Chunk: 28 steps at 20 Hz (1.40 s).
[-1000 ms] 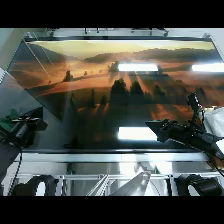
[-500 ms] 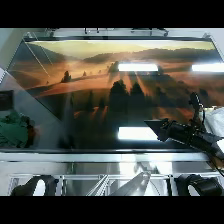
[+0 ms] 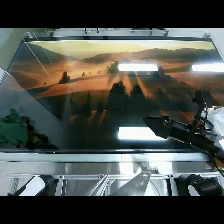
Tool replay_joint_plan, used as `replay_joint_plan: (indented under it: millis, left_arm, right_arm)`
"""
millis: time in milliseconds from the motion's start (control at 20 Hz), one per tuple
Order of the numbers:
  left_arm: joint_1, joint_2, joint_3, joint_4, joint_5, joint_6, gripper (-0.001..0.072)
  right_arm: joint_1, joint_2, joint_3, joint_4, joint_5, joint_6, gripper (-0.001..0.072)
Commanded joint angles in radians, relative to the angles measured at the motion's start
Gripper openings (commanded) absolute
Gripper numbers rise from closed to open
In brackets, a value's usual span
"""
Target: Fold the shirts.
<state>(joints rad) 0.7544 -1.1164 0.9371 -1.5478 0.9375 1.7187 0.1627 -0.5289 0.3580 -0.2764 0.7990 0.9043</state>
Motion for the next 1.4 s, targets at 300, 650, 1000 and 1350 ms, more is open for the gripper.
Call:
replay_joint_plan:
  millis: [300,650,1000,1350]
  left_arm:
    - [0.011,-0.323,0.021,-0.227,0.015,-0.006,0.0226]
    - [-0.272,-0.192,0.298,-0.763,0.258,0.170,0.0020]
    - [-0.910,-0.147,0.225,-0.766,0.315,0.164,0.0021]
    - [-0.981,-0.223,0.333,-0.744,0.386,0.067,0.0712]
  right_arm:
    - [0.001,-0.001,0.000,0.043,0.001,0.000,0.0525]
    - [0.001,-0.002,0.000,0.082,0.001,0.000,0.0104]
    - [0.001,-0.002,0.000,0.079,0.002,0.001,0.0026]
    - [0.000,-0.027,0.004,0.011,0.075,0.035,0.0506]
